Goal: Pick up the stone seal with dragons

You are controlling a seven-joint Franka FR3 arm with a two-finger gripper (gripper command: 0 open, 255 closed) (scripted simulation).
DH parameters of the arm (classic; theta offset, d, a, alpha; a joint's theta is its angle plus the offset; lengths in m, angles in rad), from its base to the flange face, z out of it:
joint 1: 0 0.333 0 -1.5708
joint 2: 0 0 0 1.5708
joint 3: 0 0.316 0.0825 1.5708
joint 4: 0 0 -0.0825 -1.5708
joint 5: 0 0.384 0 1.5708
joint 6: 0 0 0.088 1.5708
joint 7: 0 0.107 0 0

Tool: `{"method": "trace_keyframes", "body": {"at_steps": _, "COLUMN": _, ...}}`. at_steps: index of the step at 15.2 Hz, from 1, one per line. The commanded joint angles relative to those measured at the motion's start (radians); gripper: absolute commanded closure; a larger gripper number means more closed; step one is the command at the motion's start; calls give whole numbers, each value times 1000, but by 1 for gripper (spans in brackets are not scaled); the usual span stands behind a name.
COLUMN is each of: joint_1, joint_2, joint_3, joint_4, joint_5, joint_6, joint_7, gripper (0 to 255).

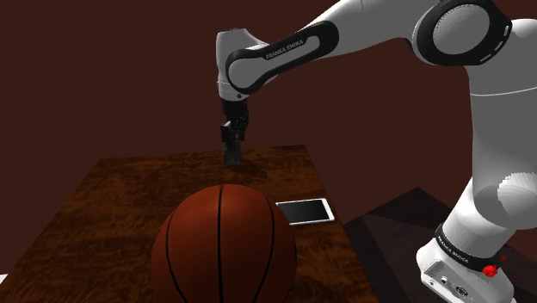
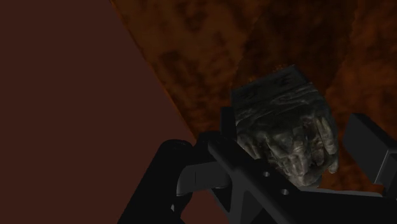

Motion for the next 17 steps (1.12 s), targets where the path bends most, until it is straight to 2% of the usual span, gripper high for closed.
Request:
{"method": "trace_keyframes", "body": {"at_steps": 1, "joint_1": 0, "joint_2": 2, "joint_3": 0, "joint_4": 0, "joint_5": 0, "joint_6": 0, "joint_7": 0, "gripper": 255}}
{"method": "trace_keyframes", "body": {"at_steps": 17, "joint_1": 1, "joint_2": -42, "joint_3": 10, "joint_4": 139, "joint_5": 19, "joint_6": -180, "joint_7": -10, "gripper": 255}}
